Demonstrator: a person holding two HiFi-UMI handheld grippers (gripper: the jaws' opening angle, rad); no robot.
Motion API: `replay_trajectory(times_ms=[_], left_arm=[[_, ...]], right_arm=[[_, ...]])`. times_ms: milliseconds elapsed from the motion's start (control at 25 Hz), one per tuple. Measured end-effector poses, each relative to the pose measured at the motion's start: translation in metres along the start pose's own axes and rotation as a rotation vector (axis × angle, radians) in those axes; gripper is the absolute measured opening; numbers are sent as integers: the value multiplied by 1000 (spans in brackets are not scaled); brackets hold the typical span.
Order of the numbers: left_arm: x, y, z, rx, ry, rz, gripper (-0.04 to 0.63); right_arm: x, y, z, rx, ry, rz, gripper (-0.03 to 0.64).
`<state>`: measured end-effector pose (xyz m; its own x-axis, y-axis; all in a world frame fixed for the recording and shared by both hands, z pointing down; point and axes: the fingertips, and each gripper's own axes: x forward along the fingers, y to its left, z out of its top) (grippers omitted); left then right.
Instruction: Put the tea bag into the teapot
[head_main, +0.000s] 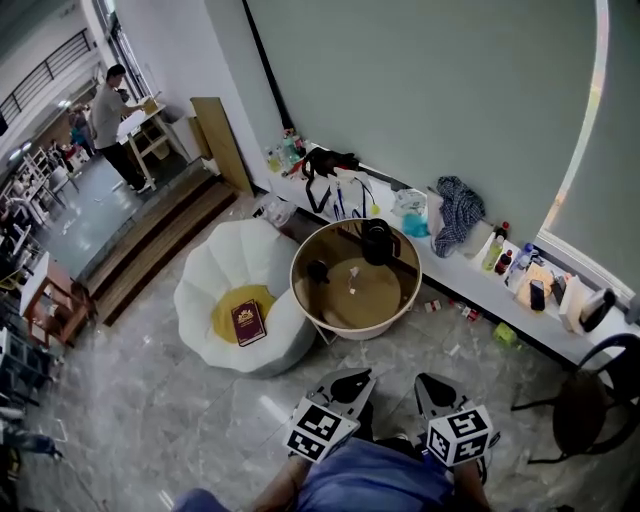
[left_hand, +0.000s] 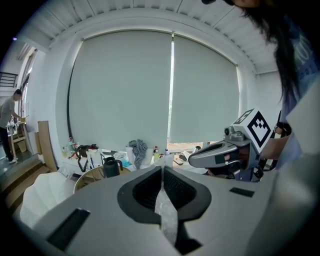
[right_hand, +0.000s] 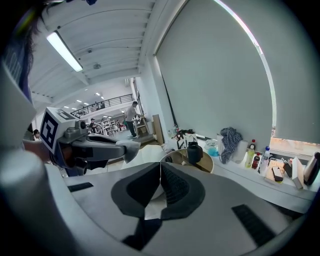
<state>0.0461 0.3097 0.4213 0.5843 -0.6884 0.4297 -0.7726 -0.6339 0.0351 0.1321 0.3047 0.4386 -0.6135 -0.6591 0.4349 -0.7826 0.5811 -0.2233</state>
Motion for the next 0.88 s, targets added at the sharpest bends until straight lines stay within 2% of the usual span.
replay_trajectory(times_ms=[280, 520, 880], left_arm=[[27, 18, 3, -11, 9, -34, 25], [57, 42, 10, -11, 18, -69, 25], [96, 132, 29, -46, 12, -48, 25]], right_arm=[[8, -21, 4, 73, -8, -37, 18], [24, -64, 17, 126, -20, -121, 18], [106, -92, 59, 118, 27, -118, 18]])
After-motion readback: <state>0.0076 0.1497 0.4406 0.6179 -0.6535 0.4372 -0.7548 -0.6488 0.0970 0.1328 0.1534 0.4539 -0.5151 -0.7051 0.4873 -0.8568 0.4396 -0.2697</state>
